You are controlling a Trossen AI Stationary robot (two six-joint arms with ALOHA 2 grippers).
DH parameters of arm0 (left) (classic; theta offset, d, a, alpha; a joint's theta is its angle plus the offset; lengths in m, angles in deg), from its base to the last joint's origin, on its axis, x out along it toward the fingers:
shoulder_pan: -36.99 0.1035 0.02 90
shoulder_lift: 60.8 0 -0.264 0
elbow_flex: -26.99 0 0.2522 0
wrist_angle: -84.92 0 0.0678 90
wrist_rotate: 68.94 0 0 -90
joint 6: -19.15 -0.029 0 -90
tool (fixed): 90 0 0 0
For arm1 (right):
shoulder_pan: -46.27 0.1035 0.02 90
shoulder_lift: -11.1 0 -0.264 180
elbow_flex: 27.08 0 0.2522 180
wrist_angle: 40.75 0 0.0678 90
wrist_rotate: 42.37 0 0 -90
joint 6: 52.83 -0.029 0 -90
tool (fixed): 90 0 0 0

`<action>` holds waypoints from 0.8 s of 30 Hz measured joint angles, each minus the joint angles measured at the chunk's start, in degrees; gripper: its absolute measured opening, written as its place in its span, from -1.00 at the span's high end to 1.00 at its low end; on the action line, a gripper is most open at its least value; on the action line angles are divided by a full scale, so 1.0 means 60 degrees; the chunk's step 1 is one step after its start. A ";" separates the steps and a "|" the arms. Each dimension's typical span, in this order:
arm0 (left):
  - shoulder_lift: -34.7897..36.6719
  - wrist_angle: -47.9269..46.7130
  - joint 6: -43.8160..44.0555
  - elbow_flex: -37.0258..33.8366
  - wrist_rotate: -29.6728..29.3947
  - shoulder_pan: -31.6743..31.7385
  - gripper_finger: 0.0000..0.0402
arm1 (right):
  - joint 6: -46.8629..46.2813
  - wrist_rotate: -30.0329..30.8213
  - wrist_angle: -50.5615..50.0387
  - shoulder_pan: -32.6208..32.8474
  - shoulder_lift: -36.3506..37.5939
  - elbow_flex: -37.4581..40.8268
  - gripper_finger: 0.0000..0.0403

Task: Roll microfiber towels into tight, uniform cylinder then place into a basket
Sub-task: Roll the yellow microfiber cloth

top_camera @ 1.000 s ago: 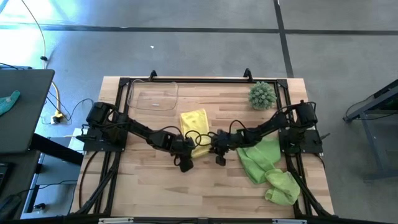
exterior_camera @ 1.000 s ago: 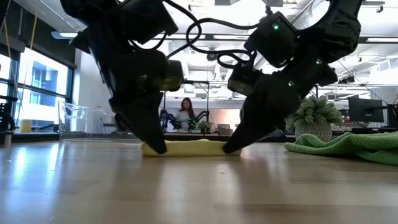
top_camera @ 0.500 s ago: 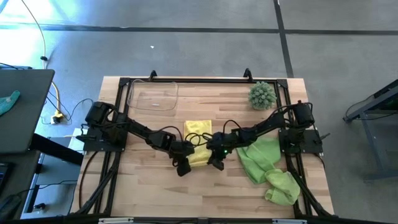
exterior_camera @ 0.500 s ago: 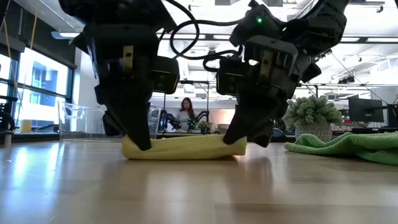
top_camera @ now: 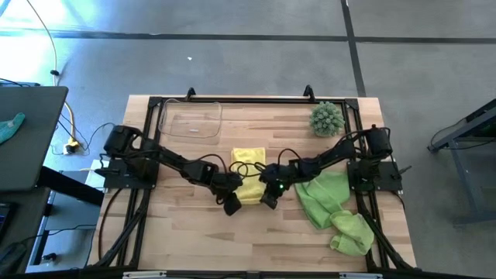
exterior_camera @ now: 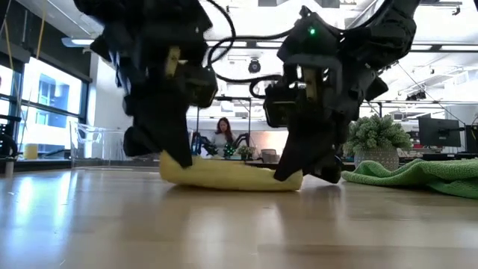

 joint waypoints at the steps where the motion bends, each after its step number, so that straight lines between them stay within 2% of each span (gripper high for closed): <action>1: 0.0023 0.0049 -0.0015 0.0007 0.0037 -0.0055 0.96 | 0.0000 -0.0191 0.0070 0.0001 0.0000 -0.0013 1.00; 4: 0.0162 0.0015 -0.0044 -0.0018 0.0013 -0.0161 0.96 | -0.0026 -0.0377 0.0181 -0.0004 0.0004 -0.0115 1.00; 6: 0.0165 -0.0013 -0.0040 -0.0004 -0.0515 -0.0203 0.96 | -0.0038 -0.0275 0.0106 -0.0025 -0.0004 -0.0093 1.00; 12: -0.0130 -0.0684 0.0470 -0.0003 -0.2109 -0.0183 0.96 | -0.0366 0.1574 -0.0605 -0.0075 0.0022 -0.0147 1.00; 19: -0.0305 -0.0786 0.0703 0.0027 -0.2477 -0.0157 0.96 | 0.0016 0.1884 -0.0651 -0.0070 0.0036 -0.0137 0.99; 24: -0.0312 -0.0813 0.0707 0.0025 -0.2525 -0.0157 0.96 | 0.1410 0.1605 -0.0477 -0.0078 0.0101 -0.0121 0.74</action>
